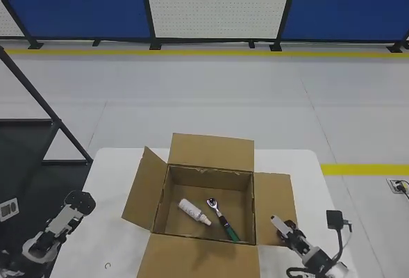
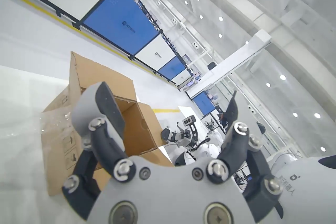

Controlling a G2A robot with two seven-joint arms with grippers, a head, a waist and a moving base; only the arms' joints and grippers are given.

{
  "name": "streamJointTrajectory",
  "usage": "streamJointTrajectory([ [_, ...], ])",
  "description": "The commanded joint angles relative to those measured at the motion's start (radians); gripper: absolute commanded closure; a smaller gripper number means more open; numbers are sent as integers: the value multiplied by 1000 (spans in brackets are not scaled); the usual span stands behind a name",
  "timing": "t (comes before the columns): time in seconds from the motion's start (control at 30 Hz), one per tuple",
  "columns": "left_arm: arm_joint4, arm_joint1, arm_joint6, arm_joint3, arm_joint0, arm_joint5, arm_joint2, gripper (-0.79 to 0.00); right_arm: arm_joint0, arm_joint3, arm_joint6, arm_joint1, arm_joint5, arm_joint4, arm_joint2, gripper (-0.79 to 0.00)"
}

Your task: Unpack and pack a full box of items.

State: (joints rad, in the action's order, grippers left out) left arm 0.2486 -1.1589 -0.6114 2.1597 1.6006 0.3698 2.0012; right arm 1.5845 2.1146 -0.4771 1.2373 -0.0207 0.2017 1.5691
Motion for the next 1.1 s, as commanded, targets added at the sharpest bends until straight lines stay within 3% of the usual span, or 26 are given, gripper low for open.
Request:
streamJointTrajectory([
  [0.0,-2,0,0,0,-1,-1,0,-785,-15,46,-4,-1,-11,35,-26,-785],
  [0.2,-2,0,0,0,-1,-1,0,-785,-154,119,-103,0,45,169,-189,-785],
  [0.43,41,-3,72,-33,12,-26,33,-785,-420,-4,-135,29,196,289,-449,-785],
  [0.63,161,-8,123,-98,59,-35,127,-785,-437,-16,-123,33,212,287,-464,-785],
  [0.93,161,-8,123,-98,59,-35,127,-785,-437,-16,-123,33,212,287,-464,-785],
  [1.0,161,-8,123,-98,59,-35,127,-785,-484,-77,-186,33,244,355,-487,-785],
  [1.03,161,-8,117,-90,59,-45,117,-785,-543,-100,-246,33,299,479,-522,-785],
  [1.07,159,-8,113,-81,59,-56,110,-785,-606,-108,-326,38,283,518,-579,-785],
])
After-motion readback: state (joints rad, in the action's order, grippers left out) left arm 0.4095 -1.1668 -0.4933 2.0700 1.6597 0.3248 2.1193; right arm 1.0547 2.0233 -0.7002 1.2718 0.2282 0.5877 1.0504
